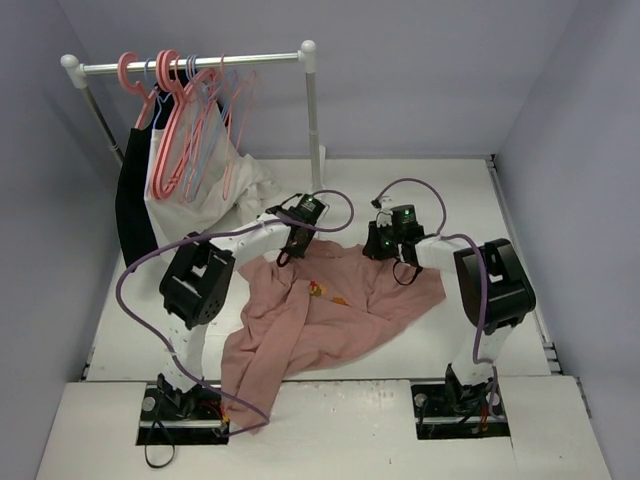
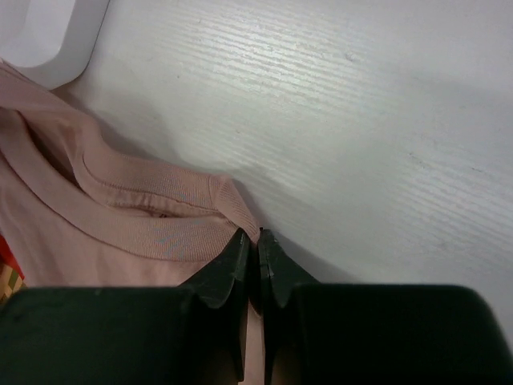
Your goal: Place the t-shirt on the hanger
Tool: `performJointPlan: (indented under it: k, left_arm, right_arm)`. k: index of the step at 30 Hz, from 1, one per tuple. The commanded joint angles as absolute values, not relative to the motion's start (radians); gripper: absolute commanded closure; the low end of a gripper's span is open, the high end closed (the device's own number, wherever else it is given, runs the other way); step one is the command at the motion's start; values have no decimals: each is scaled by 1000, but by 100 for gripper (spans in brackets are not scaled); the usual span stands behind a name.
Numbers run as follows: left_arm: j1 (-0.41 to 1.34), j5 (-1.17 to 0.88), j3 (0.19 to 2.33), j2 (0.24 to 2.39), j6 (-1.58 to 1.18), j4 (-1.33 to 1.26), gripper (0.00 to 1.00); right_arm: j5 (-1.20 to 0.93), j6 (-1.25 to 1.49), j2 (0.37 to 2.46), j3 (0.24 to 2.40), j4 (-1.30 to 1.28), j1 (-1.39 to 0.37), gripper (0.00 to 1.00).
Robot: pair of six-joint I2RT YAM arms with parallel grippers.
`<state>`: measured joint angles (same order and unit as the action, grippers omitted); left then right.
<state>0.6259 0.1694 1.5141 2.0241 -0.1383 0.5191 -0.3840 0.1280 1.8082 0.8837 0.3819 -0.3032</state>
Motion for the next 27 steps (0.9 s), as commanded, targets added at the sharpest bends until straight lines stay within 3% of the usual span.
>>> performJointPlan:
  k: [1,10,18,21,27]
  left_arm:
    - [572,145,1540,1819,-131,501,100]
    - [543,181,1900,1541,-31,641,100]
    - [549,179,2215,1393,43,678,100]
    - [555,162,2141,1323,22,676,100]
    - [586,88,1820,1203,-106,642,100]
  right_arm:
    - [-357,73,1653,919,332,-314,100]
    - [-300,-126,1336,1319,167,-318,100]
    - [-453,-196,1278,1659,158,-322,100]
    - [-488,-178,1232,1628,160,-329,100]
    - [-471,-156,1116,1327,161,-401,100]
